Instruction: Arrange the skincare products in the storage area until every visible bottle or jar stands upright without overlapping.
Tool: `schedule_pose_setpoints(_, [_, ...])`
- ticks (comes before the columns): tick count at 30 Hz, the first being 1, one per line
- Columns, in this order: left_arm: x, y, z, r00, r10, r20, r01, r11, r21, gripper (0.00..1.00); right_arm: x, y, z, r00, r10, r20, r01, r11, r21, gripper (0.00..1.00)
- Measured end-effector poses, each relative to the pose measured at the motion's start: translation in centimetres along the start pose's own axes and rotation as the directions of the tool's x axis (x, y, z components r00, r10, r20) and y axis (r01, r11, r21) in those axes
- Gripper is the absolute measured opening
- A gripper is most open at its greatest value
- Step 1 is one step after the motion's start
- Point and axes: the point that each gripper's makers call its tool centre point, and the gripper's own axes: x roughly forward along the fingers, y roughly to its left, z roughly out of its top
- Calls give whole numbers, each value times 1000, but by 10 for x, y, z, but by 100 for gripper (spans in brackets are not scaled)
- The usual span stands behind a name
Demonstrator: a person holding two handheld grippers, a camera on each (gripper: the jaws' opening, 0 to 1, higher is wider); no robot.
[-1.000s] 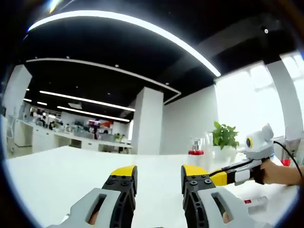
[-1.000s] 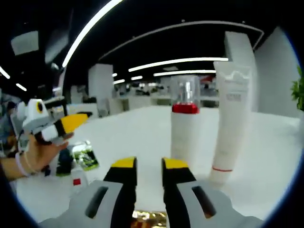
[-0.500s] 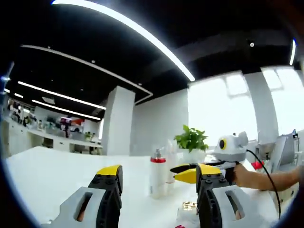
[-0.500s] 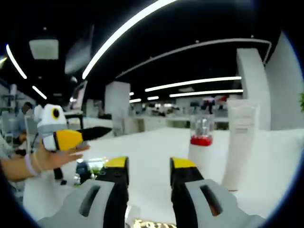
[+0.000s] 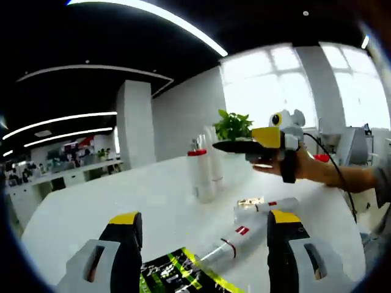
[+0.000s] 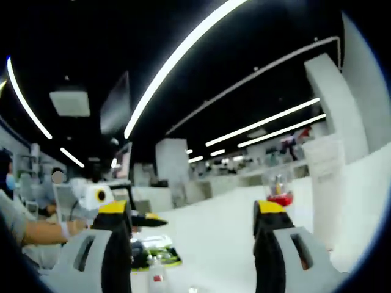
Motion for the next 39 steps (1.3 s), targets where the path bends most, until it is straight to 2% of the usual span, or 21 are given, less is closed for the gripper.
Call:
schedule_pose_setpoints(1, [1,3,-11,999,-5,-53,6,1000,7,89,1,2,0,1000,9,6,-9,1000,0,93])
schedule_pose_setpoints(2, [2,8,-17,997,-1,-78,3,1000,25,88,2,3,1,1000,15,16,-15,1000,-3,95])
schedule_pose_setpoints(5, [4,14,-21,996,-6,-84,10,999,48,83,4,5,0,1000,16,21,-16,1000,-12,97])
schedule_pose_setpoints(10, [5,10,-26,992,-45,-118,51,997,54,82,4,2,-3,1000,7,26,-8,1000,20,96])
schedule_pose_setpoints(15, [11,6,-38,981,-95,-167,103,994,39,78,5,-8,-7,1000,-14,10,14,1000,22,94])
schedule_pose_setpoints(18, [14,8,-40,980,-106,-171,113,993,31,74,5,-9,-10,1000,-17,3,17,1000,26,93])
schedule_pose_setpoints(21, [18,9,-39,979,-122,-162,125,992,5,64,5,-10,-13,1000,-18,-11,19,1000,25,92])
schedule_pose_setpoints(24, [20,4,-38,976,-156,-154,157,988,-8,58,6,-10,-16,1000,-18,-24,19,1000,24,91])
schedule_pose_setpoints(27, [22,-3,-43,966,-192,-174,191,981,-23,57,6,-8,-17,999,-15,-42,16,1000,14,89])
schedule_pose_setpoints(29, [23,-7,-48,958,-213,-194,212,977,-27,54,6,-3,-22,997,4,-77,-3,1000,8,85])
schedule_pose_setpoints(32, [23,-7,-52,953,-205,-221,217,976,29,40,8,0,-30,994,9,-109,-10,1000,-7,81])
schedule_pose_setpoints(37, [21,-12,-51,949,-218,-227,226,974,10,34,8,-5,-42,988,4,-153,-7,1000,-20,79])
schedule_pose_setpoints(39, [18,-13,-51,949,-214,-233,225,974,21,29,7,-5,-45,986,1,-166,-5,1000,-26,78])
